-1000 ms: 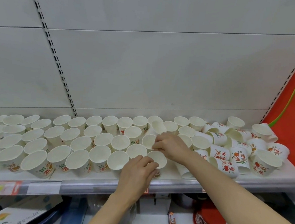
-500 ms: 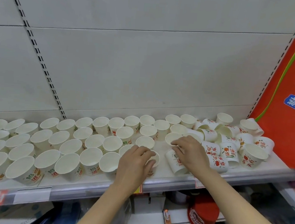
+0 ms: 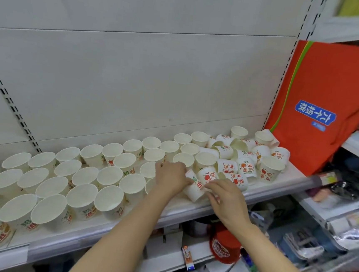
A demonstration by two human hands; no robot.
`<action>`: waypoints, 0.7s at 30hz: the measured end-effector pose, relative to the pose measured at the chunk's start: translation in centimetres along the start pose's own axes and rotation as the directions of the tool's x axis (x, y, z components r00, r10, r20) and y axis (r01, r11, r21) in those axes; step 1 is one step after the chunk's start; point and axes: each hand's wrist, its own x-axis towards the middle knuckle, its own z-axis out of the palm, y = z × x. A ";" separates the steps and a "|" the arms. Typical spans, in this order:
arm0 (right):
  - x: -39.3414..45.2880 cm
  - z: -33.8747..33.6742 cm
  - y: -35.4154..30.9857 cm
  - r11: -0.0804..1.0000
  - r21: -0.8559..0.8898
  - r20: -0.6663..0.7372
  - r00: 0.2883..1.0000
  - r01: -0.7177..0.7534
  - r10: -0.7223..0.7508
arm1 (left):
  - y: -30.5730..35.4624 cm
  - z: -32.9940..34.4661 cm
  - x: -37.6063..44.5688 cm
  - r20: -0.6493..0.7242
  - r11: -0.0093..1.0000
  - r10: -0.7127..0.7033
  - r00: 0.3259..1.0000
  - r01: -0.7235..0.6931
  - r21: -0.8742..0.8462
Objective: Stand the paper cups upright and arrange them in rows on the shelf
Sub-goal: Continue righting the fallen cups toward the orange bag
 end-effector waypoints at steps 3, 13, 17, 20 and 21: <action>0.7 -1.1 1.5 0.995 -0.065 -0.046 0.996 -0.077 0.074 | -0.4 -0.9 -0.5 -0.049 0.999 -0.007 0.999 0.005 -0.040; 2.2 -3.4 7.4 0.969 -0.199 0.443 0.869 -0.144 0.220 | 1.3 0.0 -1.6 -0.205 0.978 0.038 0.978 0.006 0.207; 2.7 -2.4 7.9 0.977 -0.212 0.445 0.886 -0.039 0.132 | 5.2 1.1 -0.2 -0.219 0.980 0.108 0.970 -0.067 0.187; 2.5 -1.9 8.4 0.977 -0.210 0.436 0.898 0.035 0.061 | 6.7 2.7 0.8 -0.105 0.972 0.070 0.992 -0.044 0.229; 2.4 -1.7 8.6 0.980 -0.192 0.424 0.905 0.051 0.036 | 6.9 3.2 1.0 -0.093 0.974 0.056 0.994 -0.034 0.225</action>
